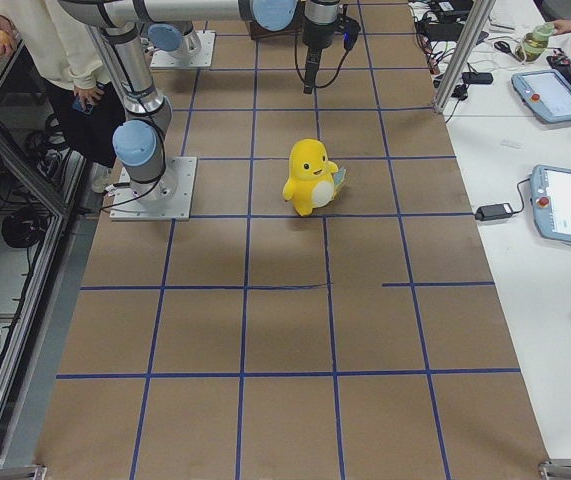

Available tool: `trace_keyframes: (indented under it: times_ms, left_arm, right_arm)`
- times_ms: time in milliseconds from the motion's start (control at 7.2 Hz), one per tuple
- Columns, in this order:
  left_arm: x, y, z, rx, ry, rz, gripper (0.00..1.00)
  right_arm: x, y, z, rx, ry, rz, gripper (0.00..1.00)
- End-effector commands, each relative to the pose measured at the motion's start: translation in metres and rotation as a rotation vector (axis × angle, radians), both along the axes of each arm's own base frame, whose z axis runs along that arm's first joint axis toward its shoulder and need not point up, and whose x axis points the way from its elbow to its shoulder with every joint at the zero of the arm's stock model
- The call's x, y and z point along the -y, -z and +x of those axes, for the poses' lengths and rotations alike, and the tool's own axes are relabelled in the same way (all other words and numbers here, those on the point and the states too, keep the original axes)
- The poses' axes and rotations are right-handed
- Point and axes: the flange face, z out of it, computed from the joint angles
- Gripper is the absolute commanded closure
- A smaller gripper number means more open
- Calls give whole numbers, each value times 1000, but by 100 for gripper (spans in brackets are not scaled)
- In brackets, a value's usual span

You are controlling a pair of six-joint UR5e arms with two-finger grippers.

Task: Pull drawer sideways
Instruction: 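Lower the left gripper toward the white drawer handle on the wooden cabinet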

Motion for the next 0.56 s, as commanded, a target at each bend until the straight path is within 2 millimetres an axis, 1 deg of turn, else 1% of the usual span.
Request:
trace_keyframes:
  times_ms: [0, 278, 417]
  left_arm:
    - [-4, 1, 0, -1, 2, 4, 0]
    - [-3, 1, -1, -1, 0, 0, 0]
    - [4, 1, 0, 1, -6, 1, 0]
  right_arm:
    - [0, 0, -1, 0, 2, 0, 0]
    - [0, 0, 0, 0, 0, 0, 0]
    - [0, 0, 0, 0, 0, 0, 0]
